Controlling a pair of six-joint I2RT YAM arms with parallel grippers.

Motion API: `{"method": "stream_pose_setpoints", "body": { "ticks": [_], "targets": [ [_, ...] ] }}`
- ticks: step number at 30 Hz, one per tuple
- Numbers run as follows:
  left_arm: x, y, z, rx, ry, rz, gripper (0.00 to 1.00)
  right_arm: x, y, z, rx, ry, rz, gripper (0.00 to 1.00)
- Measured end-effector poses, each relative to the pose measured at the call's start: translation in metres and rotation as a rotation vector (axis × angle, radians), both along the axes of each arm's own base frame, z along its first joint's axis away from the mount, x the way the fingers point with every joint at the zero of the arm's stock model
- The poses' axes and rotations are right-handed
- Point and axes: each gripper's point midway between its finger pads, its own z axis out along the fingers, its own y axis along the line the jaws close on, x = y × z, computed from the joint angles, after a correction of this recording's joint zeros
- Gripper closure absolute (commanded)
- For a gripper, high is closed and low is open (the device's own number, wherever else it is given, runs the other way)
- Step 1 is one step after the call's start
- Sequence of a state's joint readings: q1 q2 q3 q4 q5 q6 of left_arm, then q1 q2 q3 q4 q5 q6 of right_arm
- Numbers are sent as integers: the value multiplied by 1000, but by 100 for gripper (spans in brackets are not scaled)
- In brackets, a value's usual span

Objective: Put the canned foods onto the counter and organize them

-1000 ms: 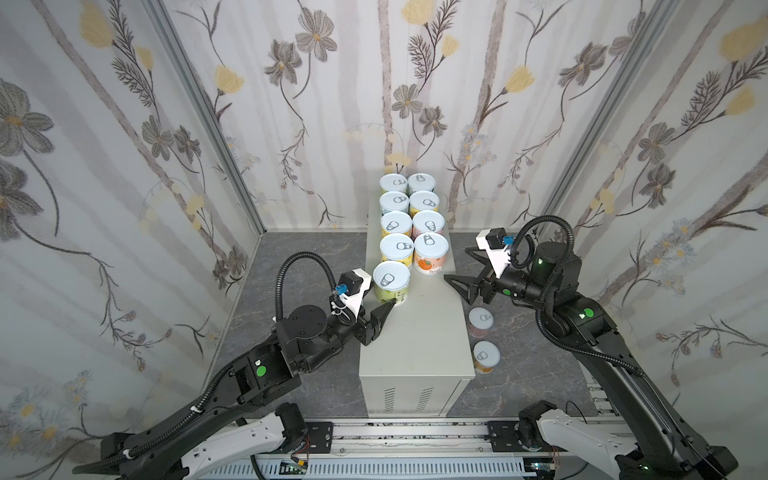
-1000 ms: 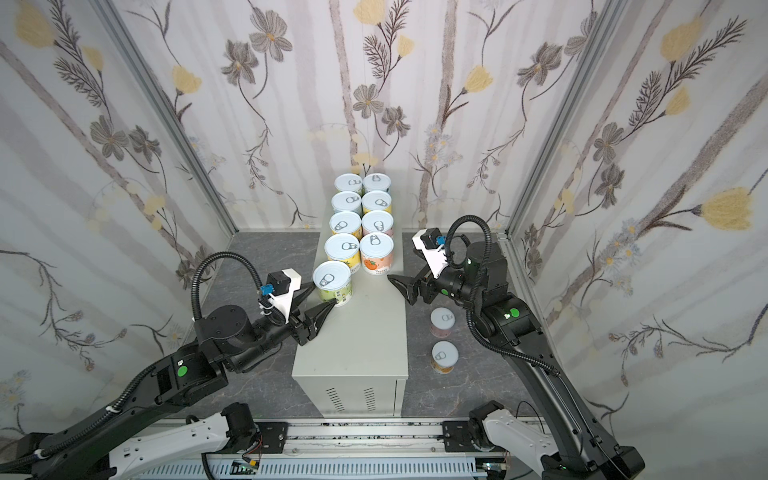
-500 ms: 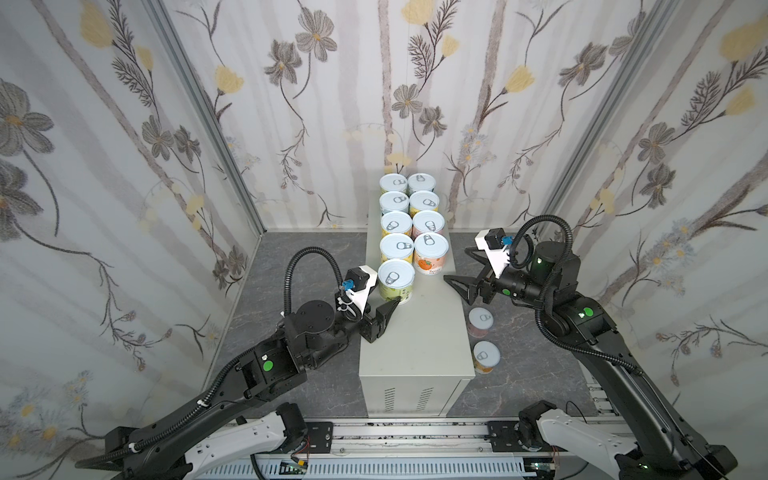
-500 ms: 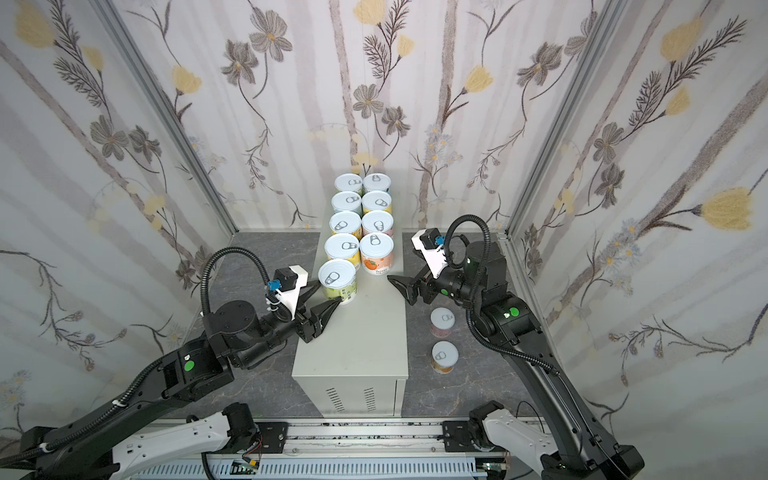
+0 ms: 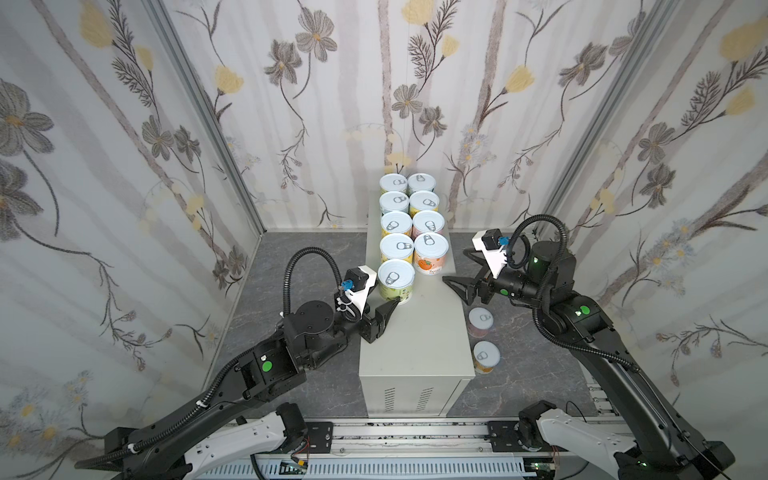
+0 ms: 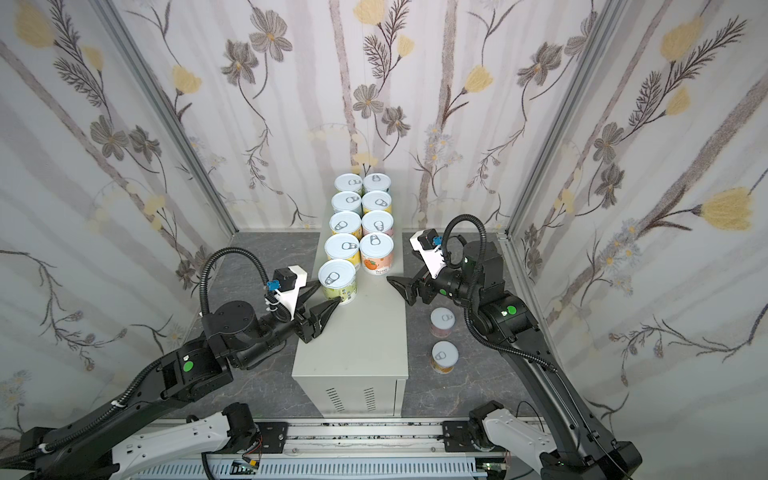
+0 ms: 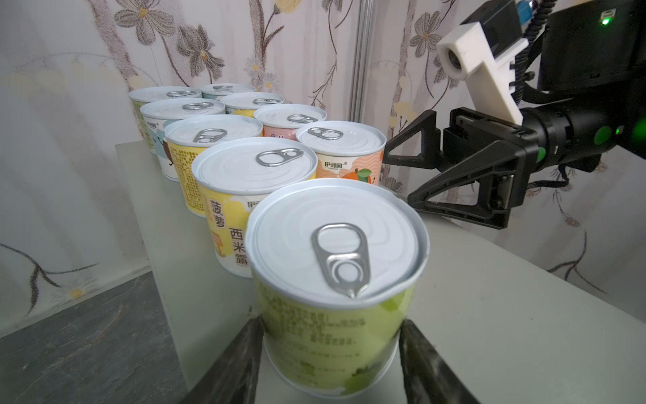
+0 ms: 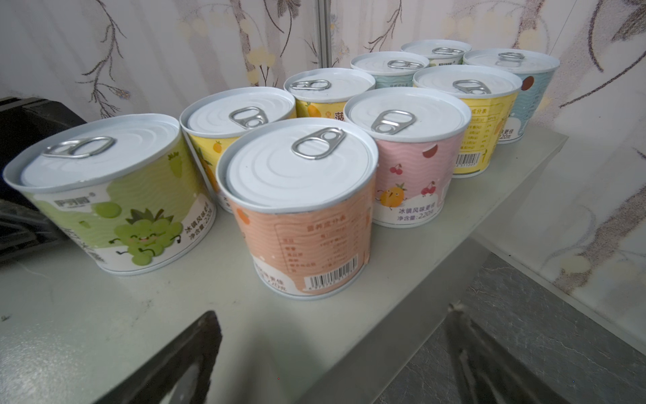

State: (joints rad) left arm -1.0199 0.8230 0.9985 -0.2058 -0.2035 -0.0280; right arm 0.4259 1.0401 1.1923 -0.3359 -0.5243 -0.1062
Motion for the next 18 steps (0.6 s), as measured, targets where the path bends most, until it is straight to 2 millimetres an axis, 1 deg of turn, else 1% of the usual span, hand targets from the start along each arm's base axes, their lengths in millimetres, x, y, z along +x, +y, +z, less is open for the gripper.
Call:
{"method": "stream_pose_setpoints", "body": {
  "ticks": [18],
  "targets": [
    [0, 0, 0, -3, 2, -2, 40, 0, 0, -4, -5, 9, 0, 0]
  ]
}}
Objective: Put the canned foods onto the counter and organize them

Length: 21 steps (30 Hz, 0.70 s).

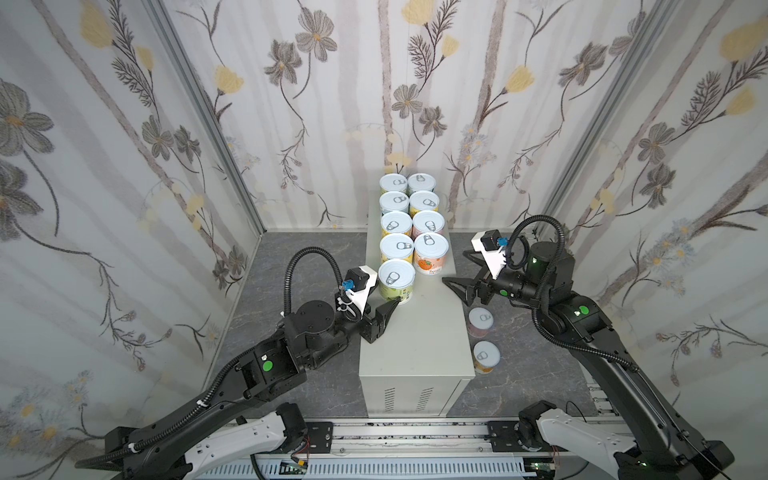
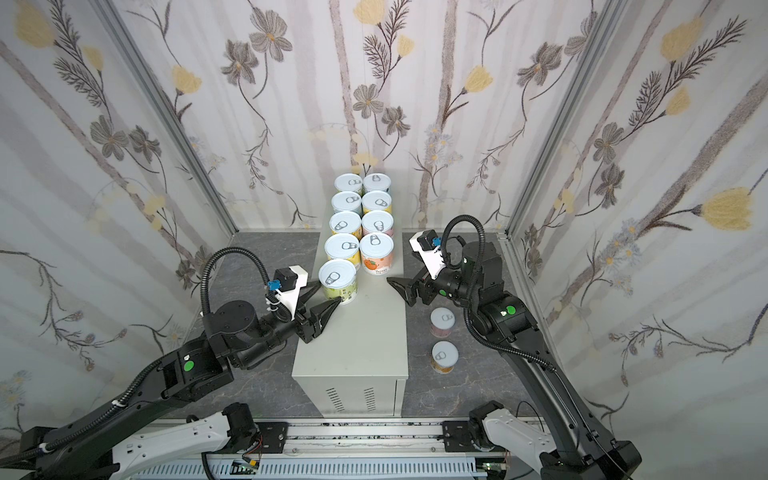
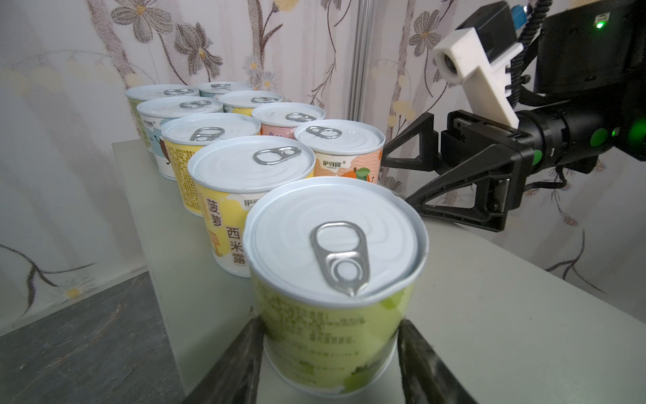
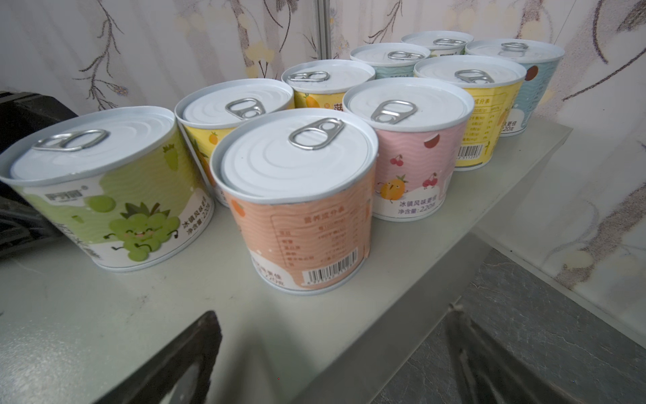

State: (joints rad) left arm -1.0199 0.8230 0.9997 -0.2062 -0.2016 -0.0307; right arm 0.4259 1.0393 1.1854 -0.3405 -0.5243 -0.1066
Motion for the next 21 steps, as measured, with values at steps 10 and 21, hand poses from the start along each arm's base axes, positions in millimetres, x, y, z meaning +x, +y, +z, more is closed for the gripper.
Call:
{"method": "stream_pose_setpoints", "body": {
  "ticks": [10, 21],
  "targets": [
    [-6, 12, 12, -38, -17, 8, 30, 6, -28, 14, -8, -23, -117, 0],
    [-33, 72, 122, -185, -210, 59, 8, 32, -125, -61, -66, 290, -613, 0]
  ]
}}
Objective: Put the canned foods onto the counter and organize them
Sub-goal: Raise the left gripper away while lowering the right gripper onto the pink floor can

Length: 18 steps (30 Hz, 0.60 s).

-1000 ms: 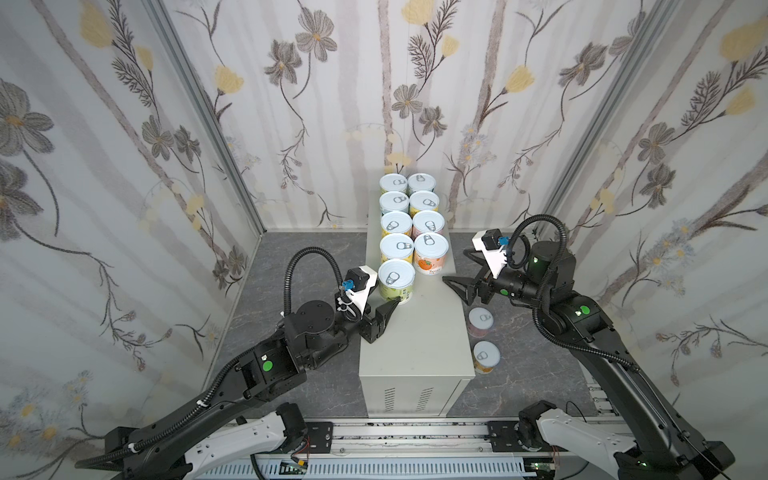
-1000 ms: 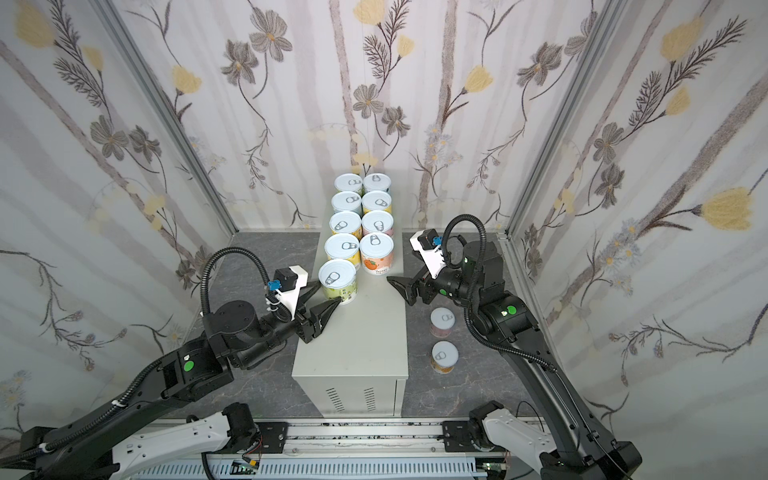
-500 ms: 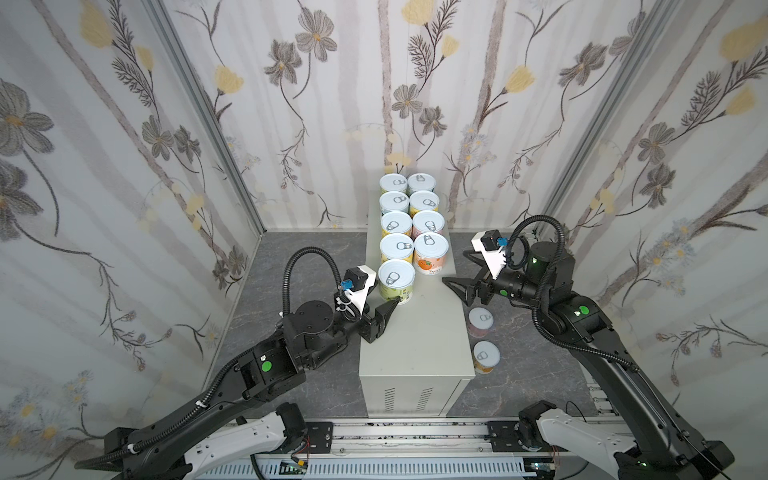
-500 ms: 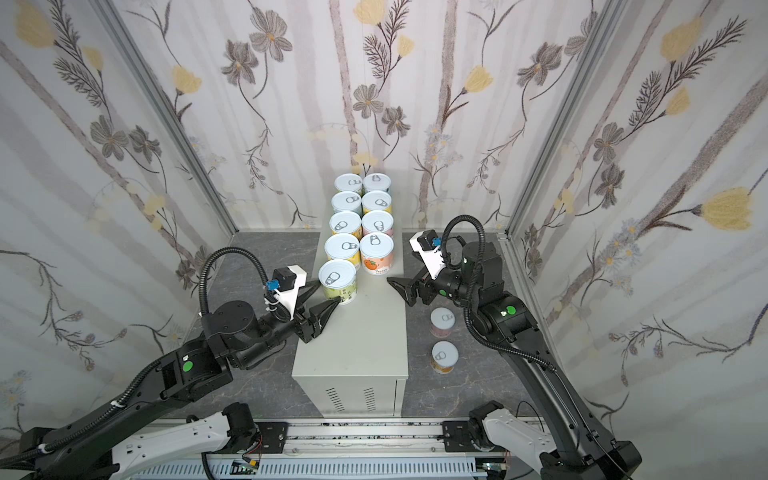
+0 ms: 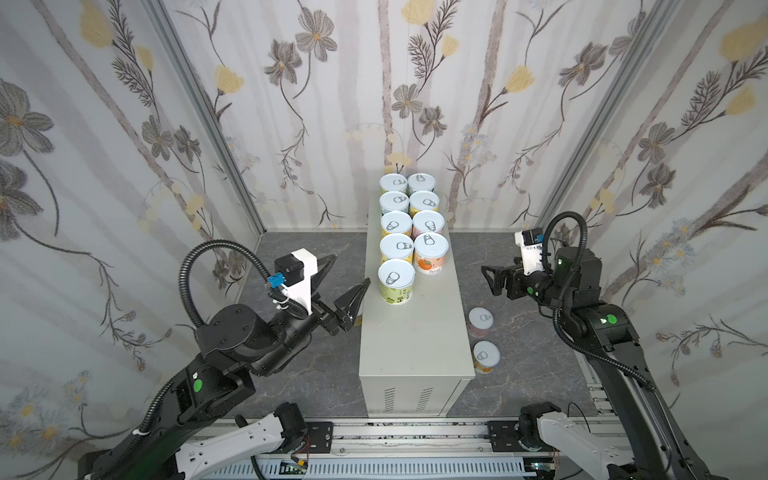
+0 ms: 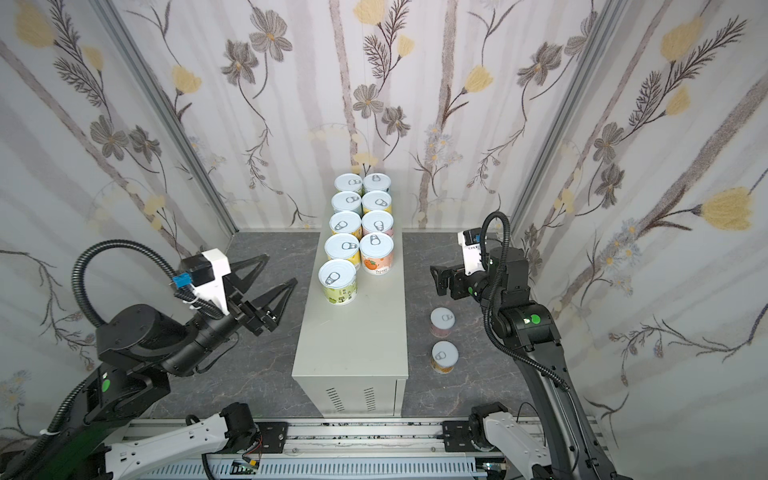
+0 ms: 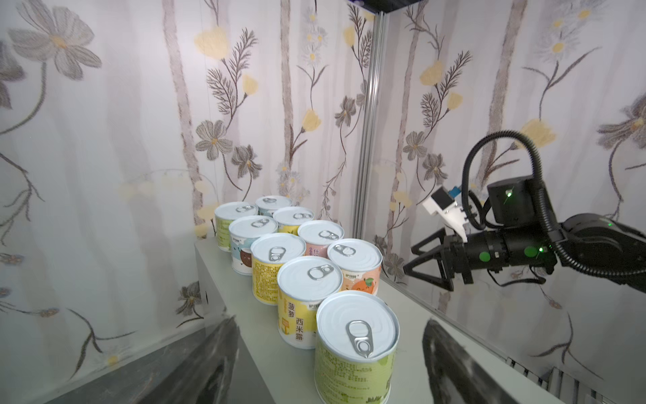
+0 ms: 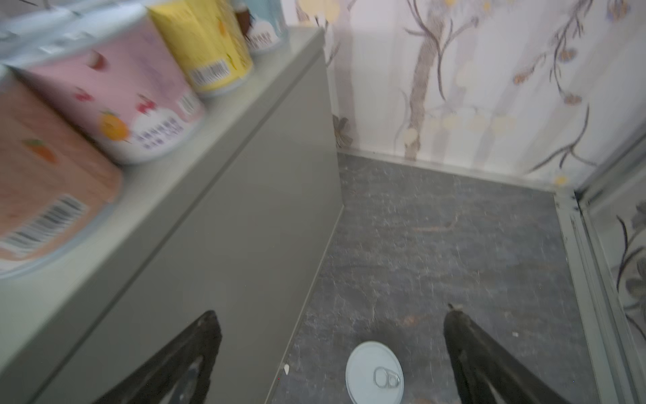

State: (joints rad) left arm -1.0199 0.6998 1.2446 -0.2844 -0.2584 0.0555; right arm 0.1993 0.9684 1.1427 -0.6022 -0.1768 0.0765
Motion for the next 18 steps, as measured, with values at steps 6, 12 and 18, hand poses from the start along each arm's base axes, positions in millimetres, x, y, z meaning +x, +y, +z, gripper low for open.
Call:
{"method": "stream_pose_setpoints", "body": {
  "ticks": [6, 12, 18],
  "targets": [
    [-5, 16, 22, 8, -97, 45, 0, -24, -15, -115, 14, 332, -127, 0],
    [-3, 19, 41, 40, -136, 78, 0, -31, -18, -190, 5, 573, -198, 0],
    [3, 23, 35, 85, -145, 129, 0, -18, -17, -219, -1, 630, -223, 0]
  ]
}}
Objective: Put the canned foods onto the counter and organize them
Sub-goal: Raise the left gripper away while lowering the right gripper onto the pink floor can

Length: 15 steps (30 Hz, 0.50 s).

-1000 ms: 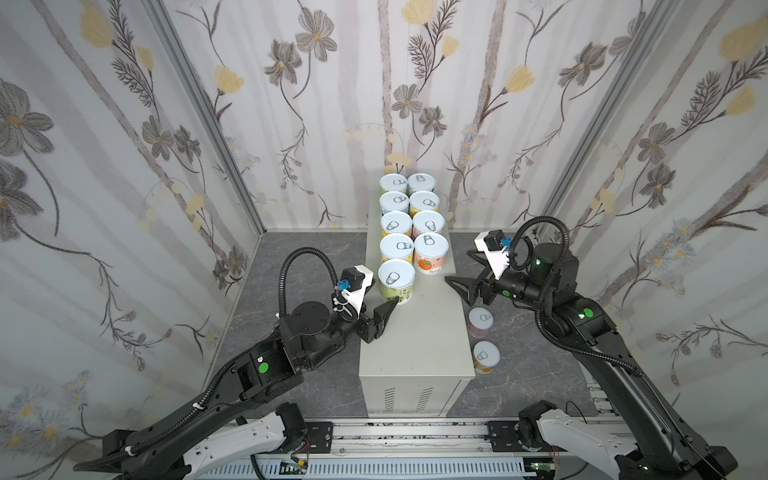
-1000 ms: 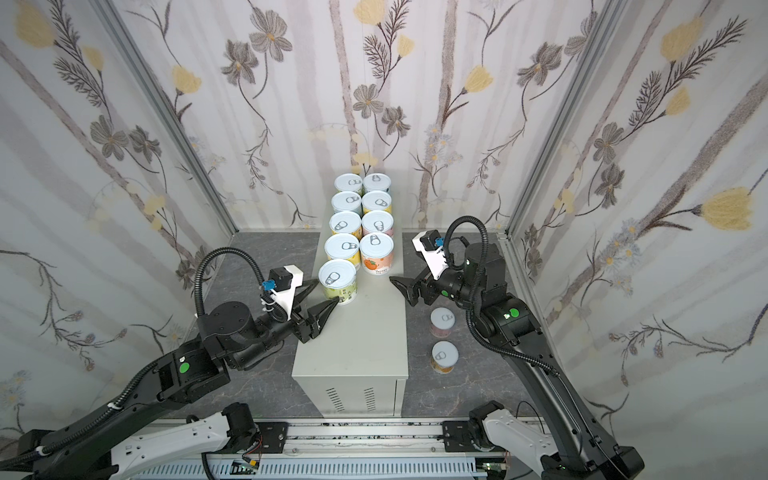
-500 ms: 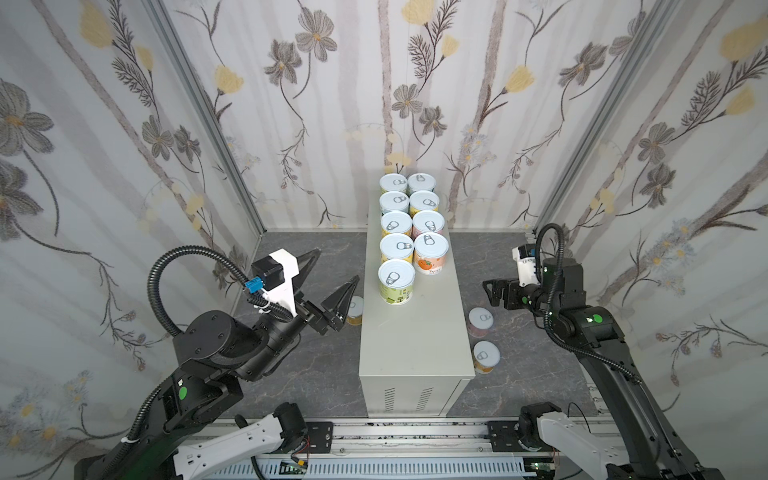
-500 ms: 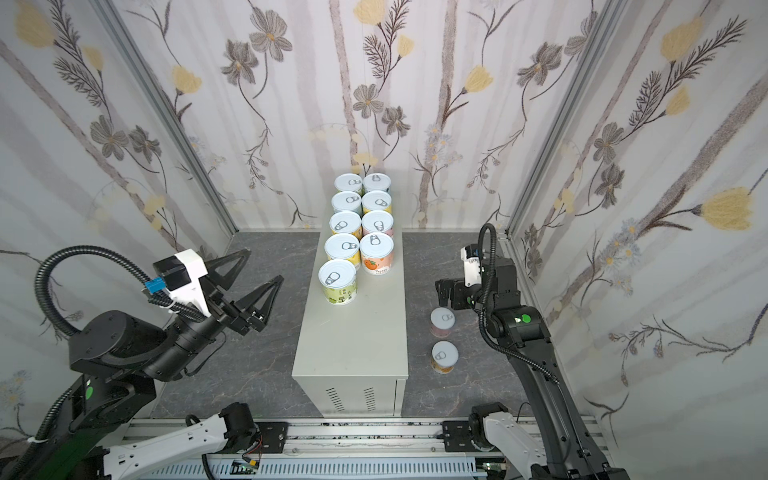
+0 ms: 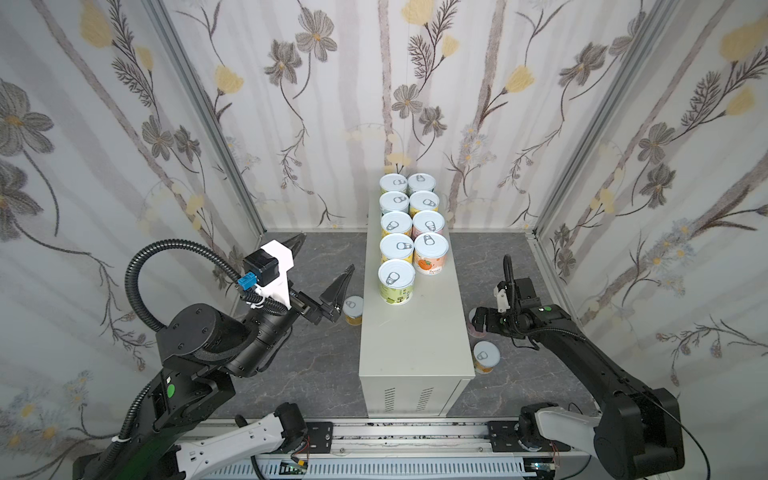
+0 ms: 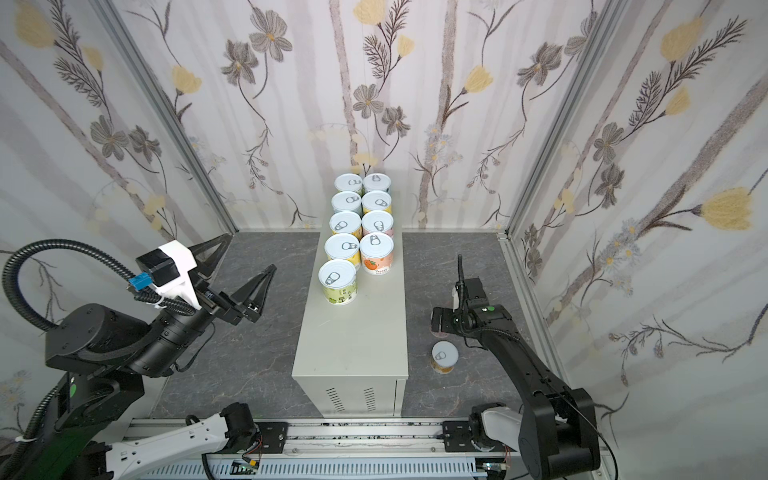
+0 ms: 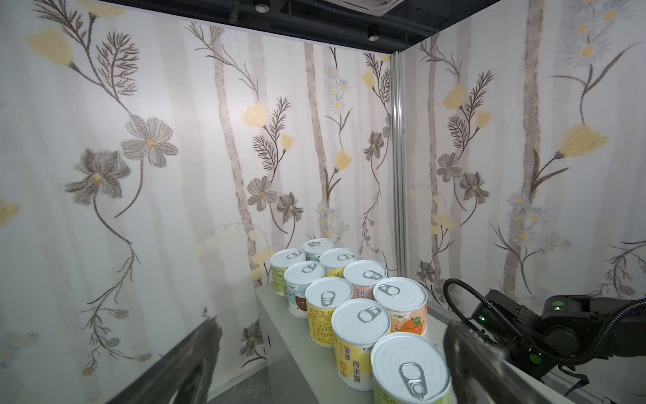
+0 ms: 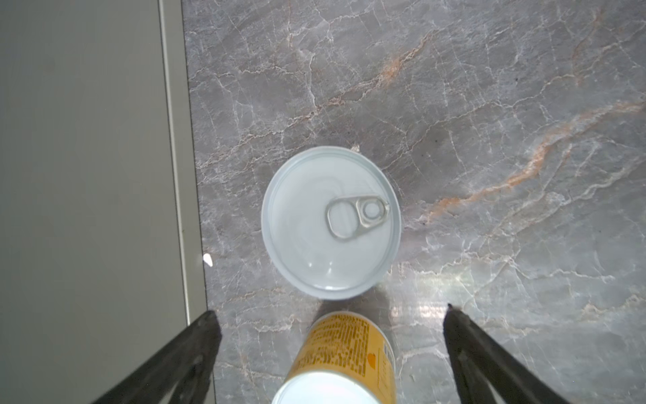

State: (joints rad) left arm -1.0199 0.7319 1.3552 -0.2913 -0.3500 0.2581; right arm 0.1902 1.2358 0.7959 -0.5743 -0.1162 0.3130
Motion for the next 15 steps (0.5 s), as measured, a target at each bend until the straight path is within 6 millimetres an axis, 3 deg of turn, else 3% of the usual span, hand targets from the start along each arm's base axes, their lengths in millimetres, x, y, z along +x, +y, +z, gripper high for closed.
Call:
{"method": "stream_pose_setpoints", "body": {
  "ticks": [9, 15],
  "targets": [
    [10, 1, -4, 35, 2, 63, 0, 27, 7, -22, -11, 15, 21, 0],
    [18, 0, -15, 65, 22, 101, 0, 31, 11, -38, -44, 48, 42, 5]
  ]
}}
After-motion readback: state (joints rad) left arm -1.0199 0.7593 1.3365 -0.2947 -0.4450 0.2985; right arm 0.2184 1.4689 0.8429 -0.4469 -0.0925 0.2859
